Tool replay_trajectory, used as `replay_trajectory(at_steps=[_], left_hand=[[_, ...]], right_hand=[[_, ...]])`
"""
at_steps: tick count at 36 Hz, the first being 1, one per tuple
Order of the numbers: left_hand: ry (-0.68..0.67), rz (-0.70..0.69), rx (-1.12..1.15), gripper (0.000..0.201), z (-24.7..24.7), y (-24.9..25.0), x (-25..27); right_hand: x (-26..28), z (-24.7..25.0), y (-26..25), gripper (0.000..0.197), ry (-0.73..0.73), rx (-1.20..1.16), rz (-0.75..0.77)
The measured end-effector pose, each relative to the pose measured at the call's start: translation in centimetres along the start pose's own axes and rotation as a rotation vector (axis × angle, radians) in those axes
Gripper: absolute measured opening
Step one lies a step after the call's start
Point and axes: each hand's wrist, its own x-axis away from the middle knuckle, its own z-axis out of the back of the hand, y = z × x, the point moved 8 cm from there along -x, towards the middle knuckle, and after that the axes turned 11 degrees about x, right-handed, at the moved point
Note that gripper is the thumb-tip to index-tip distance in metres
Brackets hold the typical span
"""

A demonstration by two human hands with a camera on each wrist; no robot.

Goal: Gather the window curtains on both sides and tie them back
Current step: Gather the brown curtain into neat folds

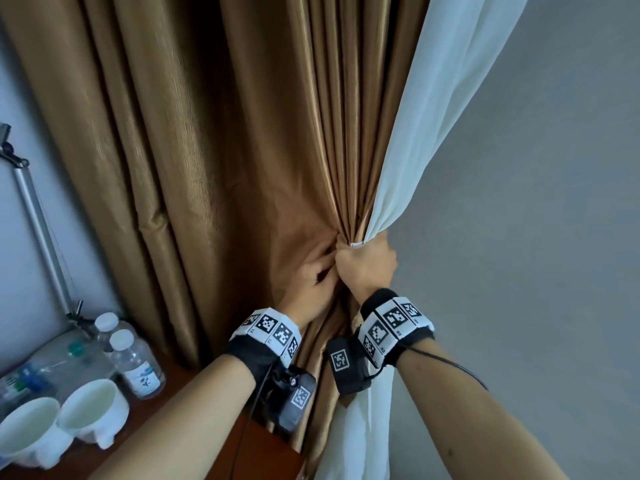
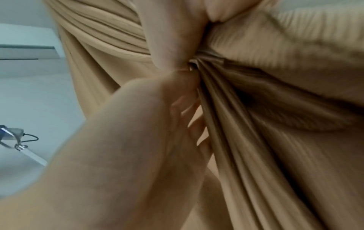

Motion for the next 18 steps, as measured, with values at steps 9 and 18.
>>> replay_trajectory(at_steps=[9,18], left_hand=[[0.014,0.026,0.017,0.034,-0.2,0.0,0.2],[0.224,0.238,0.231,0.021,3.9,-1.0,-0.9]], right_hand=[[0.2,0.1,0.1,0.046,0.001,-0.013,-0.016],[0.2,0.5,0.6,0.038,-0.003,0.014,0.022]])
